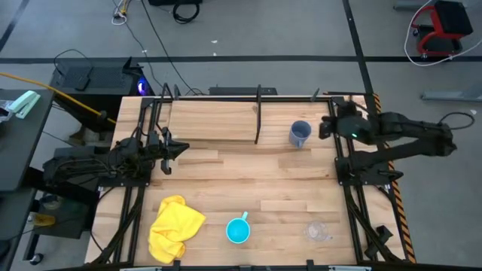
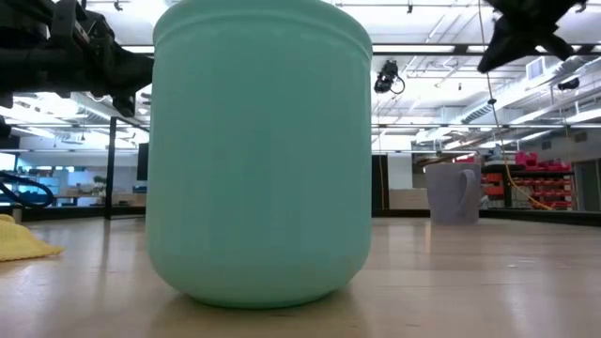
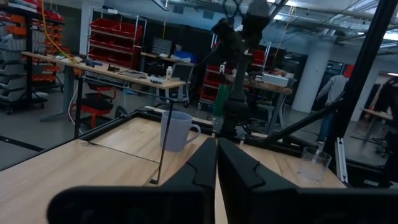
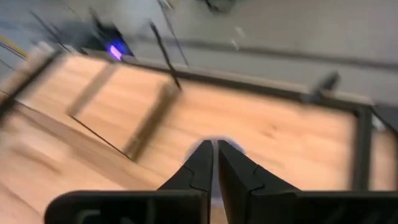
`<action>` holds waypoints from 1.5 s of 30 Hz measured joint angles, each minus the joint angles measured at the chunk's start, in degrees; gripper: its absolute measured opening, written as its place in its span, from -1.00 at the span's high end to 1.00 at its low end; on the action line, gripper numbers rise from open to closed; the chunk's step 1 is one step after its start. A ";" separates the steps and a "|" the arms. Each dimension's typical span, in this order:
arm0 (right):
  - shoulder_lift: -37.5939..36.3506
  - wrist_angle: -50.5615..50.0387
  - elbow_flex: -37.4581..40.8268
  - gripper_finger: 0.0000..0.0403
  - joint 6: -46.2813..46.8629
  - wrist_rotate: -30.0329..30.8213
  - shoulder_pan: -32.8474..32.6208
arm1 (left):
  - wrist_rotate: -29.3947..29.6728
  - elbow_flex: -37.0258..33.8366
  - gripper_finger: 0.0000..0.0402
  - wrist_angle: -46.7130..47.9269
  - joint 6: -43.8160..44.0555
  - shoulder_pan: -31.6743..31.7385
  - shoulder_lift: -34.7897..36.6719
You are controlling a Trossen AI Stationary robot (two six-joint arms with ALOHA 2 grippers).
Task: Stack small to large cups/mugs on shelf
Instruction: Put the blue mug on the shelf
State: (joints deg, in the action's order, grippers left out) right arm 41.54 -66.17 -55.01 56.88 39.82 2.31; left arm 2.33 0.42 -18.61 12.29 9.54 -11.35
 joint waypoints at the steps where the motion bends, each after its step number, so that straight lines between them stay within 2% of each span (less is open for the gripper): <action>1: 1.88 -1.28 -1.16 0.86 -0.08 -3.06 2.77 | -0.02 -0.02 0.89 0.00 0.00 0.00 0.00; 8: 12.60 -1.19 -3.06 0.86 -9.95 -25.62 23.11 | 0.00 -0.02 0.87 0.00 0.00 -0.02 0.00; 12: 18.60 -1.03 -2.97 0.86 -15.99 -30.85 31.38 | -0.02 -0.02 0.90 0.24 0.50 -0.01 0.00; 19: 28.46 2.68 -2.97 0.83 -23.28 -34.54 36.29 | -0.02 -0.02 0.91 2.96 0.57 -0.01 0.01; 25: 34.62 4.97 -2.94 0.66 -25.91 -34.94 36.62 | -0.02 -0.02 0.87 4.34 0.59 -0.02 0.01; 34: 35.06 5.04 -2.94 0.45 -27.13 -32.58 37.01 | -0.02 -0.01 0.91 6.24 0.61 -0.02 0.01; 45: 38.91 5.07 -2.13 0.43 -27.04 -32.37 38.30 | -0.02 -0.02 0.86 6.86 1.15 0.00 0.00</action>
State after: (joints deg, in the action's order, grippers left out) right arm 80.45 -61.09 -57.14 29.85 7.44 40.61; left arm 2.31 0.40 -11.75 13.44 9.54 -11.35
